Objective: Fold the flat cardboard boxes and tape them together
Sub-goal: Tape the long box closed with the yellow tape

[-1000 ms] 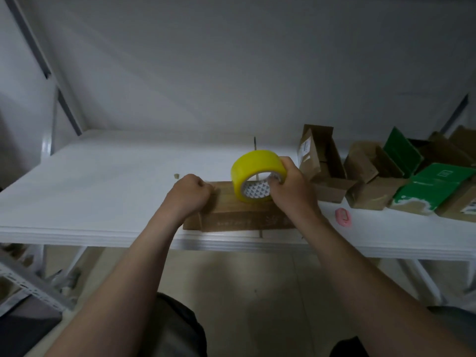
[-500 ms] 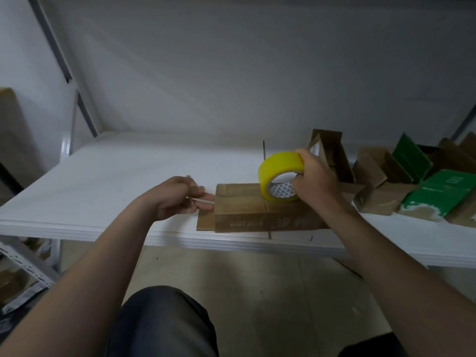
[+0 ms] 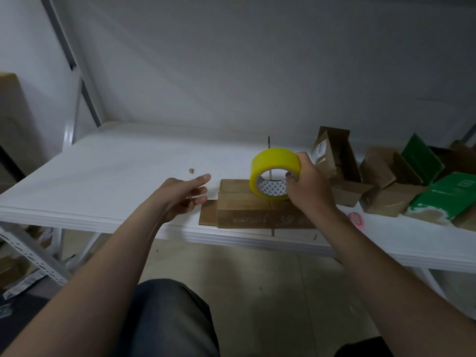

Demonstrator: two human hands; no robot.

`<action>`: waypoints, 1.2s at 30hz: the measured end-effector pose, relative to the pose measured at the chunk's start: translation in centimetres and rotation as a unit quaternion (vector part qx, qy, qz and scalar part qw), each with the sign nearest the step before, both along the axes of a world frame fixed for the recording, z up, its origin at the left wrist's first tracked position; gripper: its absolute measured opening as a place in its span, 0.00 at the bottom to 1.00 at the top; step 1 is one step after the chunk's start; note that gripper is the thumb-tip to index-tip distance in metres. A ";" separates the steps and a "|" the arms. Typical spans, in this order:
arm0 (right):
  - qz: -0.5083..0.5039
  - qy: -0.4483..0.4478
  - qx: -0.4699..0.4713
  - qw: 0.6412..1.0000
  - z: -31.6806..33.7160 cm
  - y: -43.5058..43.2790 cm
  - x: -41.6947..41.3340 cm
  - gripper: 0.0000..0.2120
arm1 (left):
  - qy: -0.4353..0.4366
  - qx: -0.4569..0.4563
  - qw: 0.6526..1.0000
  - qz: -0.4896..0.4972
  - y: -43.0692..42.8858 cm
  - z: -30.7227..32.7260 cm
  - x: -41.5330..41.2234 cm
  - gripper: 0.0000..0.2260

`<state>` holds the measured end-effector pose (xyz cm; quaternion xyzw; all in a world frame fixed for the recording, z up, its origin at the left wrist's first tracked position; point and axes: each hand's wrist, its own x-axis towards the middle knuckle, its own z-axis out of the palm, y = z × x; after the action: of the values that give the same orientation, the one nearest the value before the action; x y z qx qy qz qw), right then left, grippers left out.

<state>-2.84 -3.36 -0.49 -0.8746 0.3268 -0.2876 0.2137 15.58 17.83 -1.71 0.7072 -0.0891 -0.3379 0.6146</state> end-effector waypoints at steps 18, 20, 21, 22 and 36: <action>0.008 -0.012 -0.015 1.000 -0.6 0.1 -0.3 0.13 | -0.150 0.179 0.972 -0.020 -3.3 -2.0 -0.3 0.19; 0.010 -0.011 -0.012 1.000 -0.5 0.2 -0.3 0.14 | -0.159 0.212 0.964 -0.036 -3.2 -1.6 -0.5 0.18; 0.013 -0.009 -0.011 1.000 -0.4 0.2 -0.3 0.14 | -0.163 0.235 0.957 -0.043 -3.1 -1.5 -0.7 0.18; 0.014 -0.006 -0.012 1.000 -0.3 0.2 -0.3 0.14 | -0.162 0.254 0.952 -0.051 -3.0 -1.6 -0.7 0.16; 0.010 0.026 -0.009 1.000 0.1 0.1 -0.1 0.14 | 0.006 0.006 0.997 0.080 -1.2 -0.4 -0.1 0.12</action>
<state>-2.93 -3.29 -0.41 -0.8866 0.3211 -0.2660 0.2001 15.50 16.61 -2.11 0.7138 -0.0265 -0.2922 0.6359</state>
